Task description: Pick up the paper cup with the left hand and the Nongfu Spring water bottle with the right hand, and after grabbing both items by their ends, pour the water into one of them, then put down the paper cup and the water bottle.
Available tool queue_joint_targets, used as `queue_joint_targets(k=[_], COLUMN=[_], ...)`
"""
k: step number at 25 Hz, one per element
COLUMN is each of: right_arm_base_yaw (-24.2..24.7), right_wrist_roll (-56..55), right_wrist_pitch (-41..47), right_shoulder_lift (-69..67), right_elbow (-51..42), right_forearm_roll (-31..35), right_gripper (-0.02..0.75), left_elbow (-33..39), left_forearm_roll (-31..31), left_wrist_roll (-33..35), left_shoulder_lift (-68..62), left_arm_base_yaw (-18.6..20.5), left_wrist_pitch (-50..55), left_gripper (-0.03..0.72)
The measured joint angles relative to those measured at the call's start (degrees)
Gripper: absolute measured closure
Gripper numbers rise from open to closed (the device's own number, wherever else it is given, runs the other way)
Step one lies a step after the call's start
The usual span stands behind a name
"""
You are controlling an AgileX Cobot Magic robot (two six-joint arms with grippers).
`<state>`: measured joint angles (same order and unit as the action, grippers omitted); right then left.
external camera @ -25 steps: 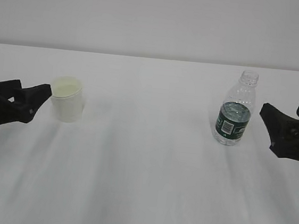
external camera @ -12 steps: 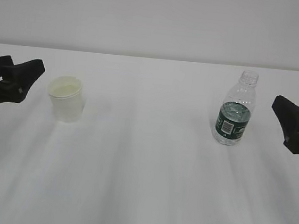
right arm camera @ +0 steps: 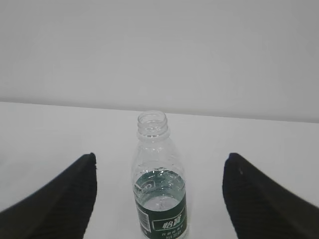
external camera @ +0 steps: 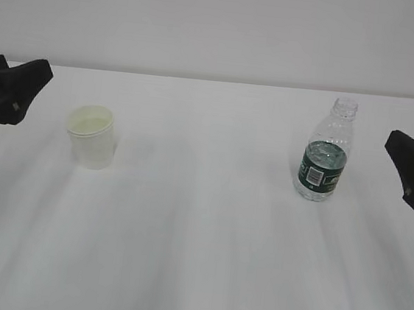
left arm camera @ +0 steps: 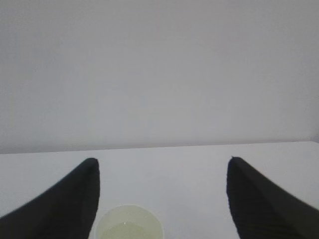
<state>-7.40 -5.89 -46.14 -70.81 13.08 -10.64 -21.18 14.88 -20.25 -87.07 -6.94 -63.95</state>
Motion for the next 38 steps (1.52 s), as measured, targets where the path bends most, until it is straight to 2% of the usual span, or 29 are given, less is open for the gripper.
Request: queue_joint_targets(k=[20,27,38], right_arm_base_yaw=[0.0,0.0,0.0], right_wrist_roll=[-0.5,-0.5,-1.9], right_wrist_pitch=[13.8,21.0,22.3], right_shoulder_lift=[14.3,20.4,21.3], right_elbow=[-0.1,-0.3,-0.3], right_forearm_roll=[0.0,0.0,0.0], right_gripper=[0.149,0.149,0.149], left_elbow=[0.3,0.4,0.5], left_forearm_roll=[1.9,3.1,4.4], left_wrist_roll=[-1.7,-1.8,-1.9], left_shoulder_lift=[13.5,21.1,27.7], left_arm_base_yaw=[0.0,0.0,0.0], left_wrist_pitch=[11.3,20.0,26.1], left_gripper=[0.12,0.12,0.12])
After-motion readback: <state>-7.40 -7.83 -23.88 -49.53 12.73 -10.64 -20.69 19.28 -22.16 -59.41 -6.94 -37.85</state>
